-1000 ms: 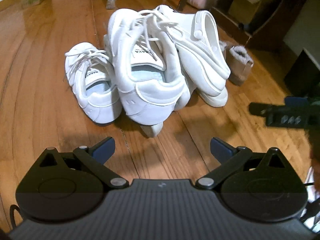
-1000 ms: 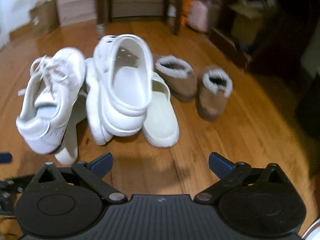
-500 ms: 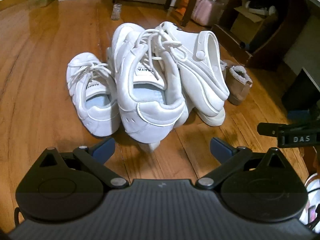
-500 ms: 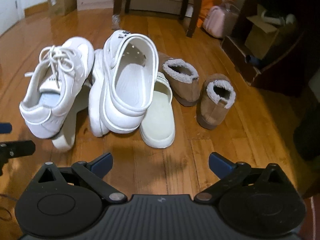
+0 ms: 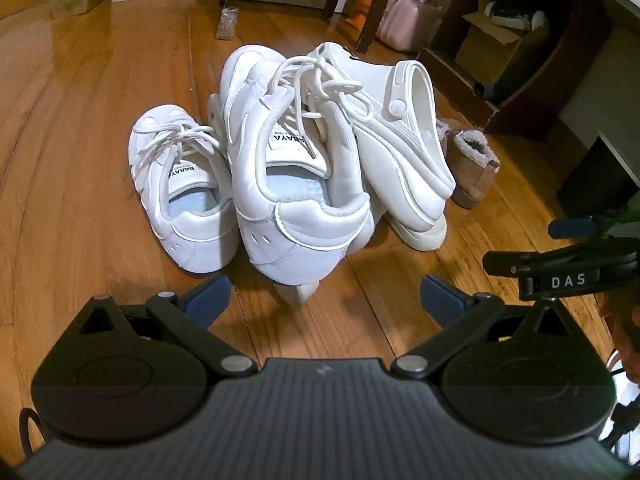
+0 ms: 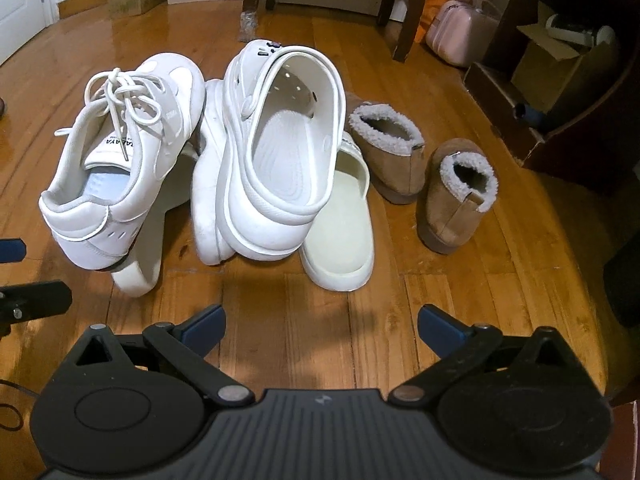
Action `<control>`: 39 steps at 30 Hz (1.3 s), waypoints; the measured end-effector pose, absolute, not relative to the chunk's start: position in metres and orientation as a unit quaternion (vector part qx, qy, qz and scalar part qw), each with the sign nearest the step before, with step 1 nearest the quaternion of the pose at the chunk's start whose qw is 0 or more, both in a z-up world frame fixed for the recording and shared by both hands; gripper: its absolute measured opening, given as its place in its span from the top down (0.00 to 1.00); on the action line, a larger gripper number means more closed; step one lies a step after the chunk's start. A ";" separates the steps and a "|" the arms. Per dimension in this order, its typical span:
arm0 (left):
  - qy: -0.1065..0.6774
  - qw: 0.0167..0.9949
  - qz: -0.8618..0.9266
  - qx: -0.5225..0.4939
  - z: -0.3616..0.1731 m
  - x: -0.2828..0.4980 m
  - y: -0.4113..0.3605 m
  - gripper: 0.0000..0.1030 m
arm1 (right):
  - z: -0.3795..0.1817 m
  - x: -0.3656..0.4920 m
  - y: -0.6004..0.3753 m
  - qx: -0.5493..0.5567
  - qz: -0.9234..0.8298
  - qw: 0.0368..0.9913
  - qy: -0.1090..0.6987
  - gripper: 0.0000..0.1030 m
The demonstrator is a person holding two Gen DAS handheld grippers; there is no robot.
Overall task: Organize scattered shoes
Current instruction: 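Move both tools toward the heap of white shoes, then close the right tool on the heel of a white lace-up sneaker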
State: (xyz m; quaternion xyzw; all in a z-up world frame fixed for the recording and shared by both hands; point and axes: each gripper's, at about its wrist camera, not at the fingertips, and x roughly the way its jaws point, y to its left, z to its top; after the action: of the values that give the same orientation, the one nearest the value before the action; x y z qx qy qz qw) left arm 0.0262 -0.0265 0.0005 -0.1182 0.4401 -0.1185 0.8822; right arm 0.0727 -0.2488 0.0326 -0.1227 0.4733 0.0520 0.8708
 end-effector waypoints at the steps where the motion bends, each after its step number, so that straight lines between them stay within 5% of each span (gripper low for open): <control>1: 0.443 0.881 -0.121 -0.118 -0.001 0.027 -0.027 0.00 | 0.032 0.072 -0.249 -0.120 0.051 0.871 0.473 0.01; 12: 0.463 0.867 -0.123 -0.134 -0.011 0.025 -0.030 0.00 | 0.023 0.073 -0.260 -0.115 0.019 0.866 0.487 0.01; 25: 0.468 0.868 -0.121 -0.112 -0.009 0.023 -0.035 0.00 | 0.016 0.066 -0.244 -0.136 -0.005 0.919 0.371 0.01; 39: 0.462 0.866 -0.103 -0.160 -0.019 0.032 0.013 0.00 | -0.002 0.054 -0.218 -0.115 0.050 0.887 0.444 0.01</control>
State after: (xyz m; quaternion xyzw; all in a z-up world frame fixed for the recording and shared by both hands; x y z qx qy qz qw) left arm 0.0317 0.0130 -0.0189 -0.1603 0.4622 -0.1030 0.8661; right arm 0.0541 -0.2183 -0.0019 -0.1150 0.4437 0.0503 0.8874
